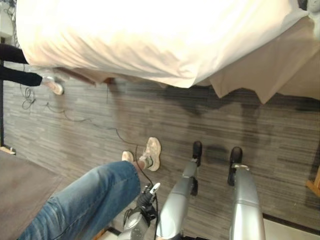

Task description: Making the bed.

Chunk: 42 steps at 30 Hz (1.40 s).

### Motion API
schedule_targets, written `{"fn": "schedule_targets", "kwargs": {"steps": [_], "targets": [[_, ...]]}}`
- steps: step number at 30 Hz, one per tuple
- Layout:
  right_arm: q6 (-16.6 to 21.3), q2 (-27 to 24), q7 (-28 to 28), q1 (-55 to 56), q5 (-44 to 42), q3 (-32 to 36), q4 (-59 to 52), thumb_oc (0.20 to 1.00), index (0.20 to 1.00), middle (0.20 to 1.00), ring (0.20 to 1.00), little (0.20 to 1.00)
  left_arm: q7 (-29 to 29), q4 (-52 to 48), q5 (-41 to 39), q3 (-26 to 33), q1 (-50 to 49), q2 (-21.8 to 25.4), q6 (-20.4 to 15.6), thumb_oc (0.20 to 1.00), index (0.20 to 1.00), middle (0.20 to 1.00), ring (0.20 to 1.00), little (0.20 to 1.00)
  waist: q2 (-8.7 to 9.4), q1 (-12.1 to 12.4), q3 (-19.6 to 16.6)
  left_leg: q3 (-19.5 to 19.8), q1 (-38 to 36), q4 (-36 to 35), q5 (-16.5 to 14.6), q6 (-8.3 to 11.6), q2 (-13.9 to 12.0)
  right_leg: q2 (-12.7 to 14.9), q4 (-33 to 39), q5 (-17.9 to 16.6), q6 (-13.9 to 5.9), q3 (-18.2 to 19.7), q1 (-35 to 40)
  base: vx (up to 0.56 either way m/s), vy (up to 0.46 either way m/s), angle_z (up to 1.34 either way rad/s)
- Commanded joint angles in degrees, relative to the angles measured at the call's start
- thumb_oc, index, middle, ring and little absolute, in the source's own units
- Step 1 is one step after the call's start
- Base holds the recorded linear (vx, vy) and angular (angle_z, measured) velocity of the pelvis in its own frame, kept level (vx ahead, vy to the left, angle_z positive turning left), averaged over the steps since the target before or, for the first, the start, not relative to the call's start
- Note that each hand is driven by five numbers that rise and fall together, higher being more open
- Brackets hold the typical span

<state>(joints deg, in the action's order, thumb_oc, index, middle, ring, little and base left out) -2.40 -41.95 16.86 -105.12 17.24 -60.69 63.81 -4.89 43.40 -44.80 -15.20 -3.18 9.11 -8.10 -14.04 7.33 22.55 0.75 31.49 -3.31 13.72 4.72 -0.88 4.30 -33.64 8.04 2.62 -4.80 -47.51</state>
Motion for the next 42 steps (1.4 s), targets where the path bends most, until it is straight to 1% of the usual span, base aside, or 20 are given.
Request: {"fn": "schedule_targets", "kwargs": {"steps": [1, 4, 5, 7, 9, 10, 12, 14, 15, 16, 20, 21, 22, 24, 28, 35, 36, 37, 38, 42], "targets": [[0.99, -2.27, 0.89, -2.22, -3.46, -2.68, 0.12, 0.2, 0.2, 0.2, 0.2, 0.2, -1.31, 6.42, -1.31, -0.03, 5.16, 1.02, -0.11, 1.0, 1.0, 1.0, 1.0, 1.0, 0.78, -0.55, 3.11, -2.6, -8.87, -1.69, -5.98, -0.05, 3.57, -3.58, 23.37, -5.85, -3.0, 3.09, 12.99, -0.01, 0.06, -0.08], [1.59, -4.96, 1.85, 1.7, -8.37, 2.18, -2.1, 0.2, 0.2, 0.2, 0.2, 0.2, -1.17, 9.09, -0.28, 0.84, 5.14, 0.78, 0.19, 1.0, 1.0, 1.0, 1.0, 1.0, 1.26, -1.42, 2.44, -2.88, -11.03, -1.69, -6.74, -0.56, 3.78, -3.63, 23.95, -6.1, -3.12, 3.64, 15.48, 0.01, 0.082, -0.04], [1.97, -8.08, 2.47, 5.69, -11.9, 6.0, -4.15, 0.2, 0.2, 0.2, 0.2, 0.2, -1.08, 10.38, -0.14, 1.8, 4.74, 0.65, 0.38, 1.0, 1.0, 1.0, 1.0, 1.0, 1.64, -2.14, 2.08, -3.16, -12.46, -1.69, -7.25, -0.89, 3.84, -3.59, 24.6, -6.26, -3.19, 3.8, 17.3, 0.02, 0.121, 0.03], [2.64, -12.04, 3.46, 13.0, -15.98, 12.84, -7.52, 0.2, 0.2, 0.2, 0.2, 0.2, -0.66, 11.58, 1.21, 3.21, 4.18, 0.89, 0.54, 1.0, 1.0, 1.0, 1.0, 1.0, 2.18, -3.32, 1.46, -3.81, -14.76, -1.69, -8.26, -1.62, 3.9, -3.67, 26.34, -6.91, -3.41, 4.76, 20.03, 0.03, 0.138, 0.02], [3.6, -14.54, 4.69, 20.57, -19.77, 20.07, -8.8, 0.2, 0.2, 0.2, 0.2, 0.2, -0.32, 11.83, 1.46, 4.25, 3.49, 0.71, 0.63, 1.0, 1.0, 1.0, 1.0, 1.0, 2.39, -4.06, 0.9, -4.27, -16.05, -1.69, -8.85, -2.05, 3.94, -3.75, 27.55, -7.35, -3.67, 5.31, 21.77, 0.02, 0.089, -0.21], [3.57, -14.58, 4.71, 20.83, -19.73, 20.32, -8.91, 0.2, 0.2, 0.2, 0.2, 0.2, -0.32, 11.82, 1.45, 4.2, 3.44, 0.82, 0.63, 1.0, 1.0, 1.0, 1.0, 1.0, 2.49, -3.96, 0.9, -4.3, -16.13, -1.69, -8.87, -2.05, 3.93, -3.77, 27.64, -7.39, -3.68, 5.35, 21.89, 0.02, 0.063, -0.22], [4.31, -16.53, 4.93, 27.3, -21.85, 26.04, -10.48, 0.2, 0.2, 0.2, 0.2, 0.2, -0.01, 12.23, 1.93, 5.29, 2.88, 1.07, 0.68, 1.0, 1.0, 1.0, 1.0, 1.0, 2.61, -4.68, 0.21, -4.9, -17.23, -1.69, -9.6, -2.57, 3.96, -3.72, 28.27, -7.53, -3.95, 5.89, 22.97, 0.02, 0.065, -0.22], [5.47, -17.32, 5.8, 34.11, -25.28, 32.98, -9.49, 0.2, 0.2, 0.2, 0.2, 0.2, 0.42, 12.92, 2.55, 5.64, 2.6, 0.79, 0.94, 1.0, 1.0, 1.0, 1.0, 1.0, 2.15, -5.33, -0.42, -5.25, -18.34, -1.69, -10.0, -2.96, 4.11, -3.59, 28.26, -7.38, -4.15, 6.24, 23.88, 0.02, 0.101, -0.16], [6.86, -17.07, 6.31, 40.97, -29.95, 40.45, -9.97, 0.2, 0.2, 0.2, 0.2, 0.2, 0.55, 13.36, 2.26, 6.22, 2.22, 0.15, 0.94, 1.0, 1.0, 1.0, 1.0, 1.0, 1.45, -6.37, -0.9, -5.6, -19.26, -1.69, -10.56, -3.35, 4.39, -3.33, 28.49, -7.21, -4.32, 6.68, 24.64, 0.02, 0.095, -0.09], [6.83, -17.08, 6.32, 41.32, -29.91, 40.78, -10.13, 0.2, 0.2, 0.2, 0.2, 0.2, 0.56, 13.36, 2.25, 6.14, 2.19, 0.27, 0.93, 1.0, 1.0, 1.0, 1.0, 1.0, 1.54, -6.26, -0.92, -5.61, -19.33, -1.69, -10.58, -3.35, 4.39, -3.33, 28.51, -7.21, -4.32, 6.69, 24.71, 0.02, 0.096, -0.07], [9.49, -14.15, 4.71, 49.65, -41.44, 51.55, -6.43, 0.2, 0.2, 0.2, 0.2, 0.2, 0.99, 14.94, 2.84, 6.12, 2.08, -0.82, 1.29, 1.0, 1.0, 1.0, 1.0, 1.0, -0.03, -7.45, -2.25, -6.39, -20.69, -1.69, -11.39, -3.89, 5.0, -2.76, 30.16, -7.72, -4.75, 7.34, 26.46, 0.02, 0.065, -0.13], [9.72, -13.49, 3.71, 50.73, -43.9, 52.89, -4.5, 0.536, 0.536, 0.536, 0.536, 0.536, 1.2, 15.14, 3.2, 5.72, 2.01, -1.07, 1.38, 1.0, 1.0, 1.0, 1.0, 1.0, -0.38, -7.66, -2.59, -6.46, -20.91, -1.69, -11.52, -3.99, 5.14, -2.63, 30.4, -7.76, -4.82, 7.37, 26.75, 0.02, 0.065, -0.01], [9.94, -12.64, 2.34, 51.77, -47.35, 54.57, -2.0, 1.0, 1.0, 1.0, 1.0, 1.0, 1.57, 15.57, 3.97, 5.15, 2.03, -1.17, 1.64, 1.0, 1.0, 1.0, 1.0, 1.0, -0.84, -7.79, -3.0, -6.51, -21.27, -1.69, -11.72, -4.13, 5.28, -2.45, 30.79, -7.81, -4.96, 7.36, 27.32, 0.02, 0.06, 0.04], [9.94, -11.01, 0.68, 54.58, -50.13, 56.32, 0.47, 1.0, 1.0, 1.0, 1.0, 1.0, 2.11, 15.86, 3.99, 4.85, 1.67, -1.43, 1.84, 1.0, 1.0, 1.0, 1.0, 1.0, -1.57, -7.98, -3.88, -6.57, -22.22, -1.69, -12.2, -4.49, 5.5, -2.21, 31.54, -7.98, -5.2, 7.45, 28.64, 0.02, 0.053, 0.02], [9.41, -9.05, -0.12, 57.73, -49.17, 56.94, 0.96, 1.0, 1.0, 1.0, 1.0, 1.0, 2.47, 15.73, 4.57, 4.72, 1.5, -1.48, 1.83, 1.0, 1.0, 1.0, 1.0, 1.0, -1.95, -8.3, -4.76, -6.38, -23.33, -1.69, -12.77, -4.89, 5.62, -2.12, 31.92, -8.11, -5.37, 7.35, 30.0, 0.0, 0.019, -0.01], [8.44, -5.12, -1.26, 66.53, -46.1, 58.96, -1.91, 1.0, 1.0, 1.0, 1.0, 1.0, 3.01, 17.09, 6.71, 6.01, 1.29, -1.2, 2.37, 1.0, 1.0, 1.0, 1.0, 1.0, -1.32, -9.21, -6.7, -5.75, -26.0, -1.69, -13.93, -5.67, 5.76, -1.72, 32.83, -8.39, -5.62, 6.74, 33.31, 0.0, 0.053, 0.02], [8.58, -2.93, -1.2, 70.93, -45.12, 60.17, -5.58, 1.0, 1.0, 1.0, 1.0, 1.0, 2.82, 18.03, 7.55, 7.18, 1.13, -1.09, 2.49, 1.0, 1.0, 1.0, 1.0, 1.0, -0.71, -9.65, -7.44, -5.7, -26.78, -1.69, -14.29, -5.89, 5.76, -1.75, 32.94, -8.5, -5.64, 6.75, 34.16, 0.0, 0.037, -0.02], [8.54, -2.89, -1.16, 71.09, -45.08, 60.28, -5.7, 1.0, 1.0, 1.0, 1.0, 1.0, 2.82, 18.02, 7.54, 7.13, 1.1, -1.04, 2.49, 1.0, 1.0, 1.0, 1.0, 1.0, -0.67, -9.63, -7.45, -5.68, -26.83, -1.69, -14.3, -5.89, 5.76, -1.74, 33.0, -8.52, -5.64, 6.73, 34.23, 0.0, 0.069, -0.04], [8.44, -0.64, -1.5, 75.33, -43.68, 61.08, -8.91, 1.0, 1.0, 1.0, 1.0, 1.0, 2.87, 19.23, 9.0, 8.4, 1.02, -0.91, 2.86, 1.0, 1.0, 1.0, 1.0, 1.0, 0.19, -10.02, -8.33, -5.83, -27.75, -1.69, -14.74, -6.09, 5.6, -1.85, 33.18, -8.58, -5.69, 6.75, 35.3, 0.01, 0.046, -0.05], [8.07, 3.44, -1.79, 82.74, -42.27, 63.42, -14.92, 1.0, 1.0, 1.0, 1.0, 1.0, 2.75, 21.31, 11.11, 11.2, 0.75, -0.36, 3.58, 1.0, 1.0, 1.0, 1.0, 1.0, 2.63, -10.79, -10.22, -6.14, -29.67, -1.69, -15.87, -6.38, 5.3, -2.15, 34.46, -8.98, -5.78, 7.13, 37.69, 0.01, 0.05, -0.07]]}}
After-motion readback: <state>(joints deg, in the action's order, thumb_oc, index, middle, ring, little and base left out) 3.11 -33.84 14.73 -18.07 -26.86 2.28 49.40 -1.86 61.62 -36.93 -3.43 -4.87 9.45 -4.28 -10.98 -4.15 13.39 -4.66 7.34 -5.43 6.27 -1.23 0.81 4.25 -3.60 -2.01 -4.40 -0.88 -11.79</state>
